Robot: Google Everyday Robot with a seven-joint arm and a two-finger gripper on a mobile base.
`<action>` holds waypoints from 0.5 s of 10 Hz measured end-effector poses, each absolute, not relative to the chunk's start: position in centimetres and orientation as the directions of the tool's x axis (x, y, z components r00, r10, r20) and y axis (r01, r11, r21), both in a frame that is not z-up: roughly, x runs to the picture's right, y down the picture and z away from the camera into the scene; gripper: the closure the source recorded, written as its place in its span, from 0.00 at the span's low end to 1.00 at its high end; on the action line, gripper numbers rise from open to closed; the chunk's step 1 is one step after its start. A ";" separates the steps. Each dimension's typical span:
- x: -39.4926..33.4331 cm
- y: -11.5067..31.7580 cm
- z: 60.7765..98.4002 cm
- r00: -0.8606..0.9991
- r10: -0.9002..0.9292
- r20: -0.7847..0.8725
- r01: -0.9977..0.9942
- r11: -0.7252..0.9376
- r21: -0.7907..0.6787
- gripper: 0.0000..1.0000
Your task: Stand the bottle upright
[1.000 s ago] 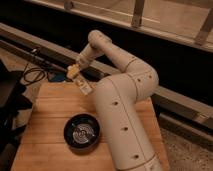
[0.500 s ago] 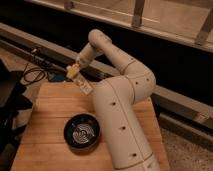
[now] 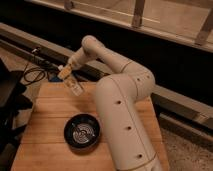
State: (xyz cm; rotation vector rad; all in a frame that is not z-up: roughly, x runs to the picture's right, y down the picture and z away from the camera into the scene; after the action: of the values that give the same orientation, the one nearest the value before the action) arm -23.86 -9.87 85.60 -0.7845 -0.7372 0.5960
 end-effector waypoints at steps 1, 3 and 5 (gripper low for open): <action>-23.7 -9.7 85.7 0.575 0.717 0.394 -0.202 0.591 -0.781 1.00; -21.9 -10.0 85.9 0.521 0.723 0.454 -0.205 0.623 -0.755 1.00; -21.0 -10.3 85.9 0.494 0.706 0.507 -0.191 0.657 -0.729 1.00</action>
State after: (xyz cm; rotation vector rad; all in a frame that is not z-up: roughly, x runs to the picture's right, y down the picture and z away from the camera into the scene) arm -21.00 -10.27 85.91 -0.6569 -0.8967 0.5942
